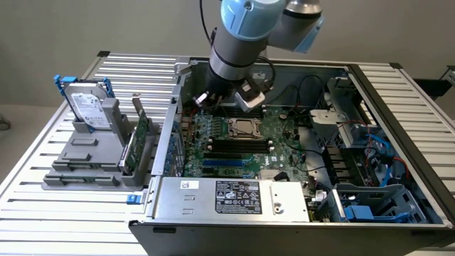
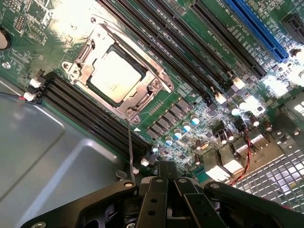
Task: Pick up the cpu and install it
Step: 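Install the first cpu locking lever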
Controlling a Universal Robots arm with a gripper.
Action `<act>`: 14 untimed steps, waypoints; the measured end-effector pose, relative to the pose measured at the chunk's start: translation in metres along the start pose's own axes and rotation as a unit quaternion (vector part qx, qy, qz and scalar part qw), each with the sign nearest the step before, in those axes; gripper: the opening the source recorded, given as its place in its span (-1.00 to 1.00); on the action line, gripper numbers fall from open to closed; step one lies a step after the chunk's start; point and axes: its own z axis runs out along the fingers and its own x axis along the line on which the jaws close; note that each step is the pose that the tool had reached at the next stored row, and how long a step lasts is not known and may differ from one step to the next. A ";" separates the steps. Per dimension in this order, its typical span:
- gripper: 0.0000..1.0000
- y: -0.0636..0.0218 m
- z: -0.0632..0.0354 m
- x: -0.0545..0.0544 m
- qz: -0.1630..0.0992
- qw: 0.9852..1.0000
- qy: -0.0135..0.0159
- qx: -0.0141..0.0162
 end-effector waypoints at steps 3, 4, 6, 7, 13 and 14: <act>-0.79 -0.0007 0.0042 -0.001 0.009 1.000 0.004 -0.001; -0.79 -0.0009 0.0054 -0.001 0.011 1.000 0.005 -0.001; -0.79 -0.0014 0.0072 -0.001 0.015 1.000 0.007 -0.001; -0.79 -0.0018 0.0078 -0.002 0.016 1.000 0.009 0.000; -0.79 -0.0039 0.0095 -0.004 0.017 0.999 0.027 0.020; -0.79 -0.0041 0.0097 -0.004 0.017 0.999 0.030 0.023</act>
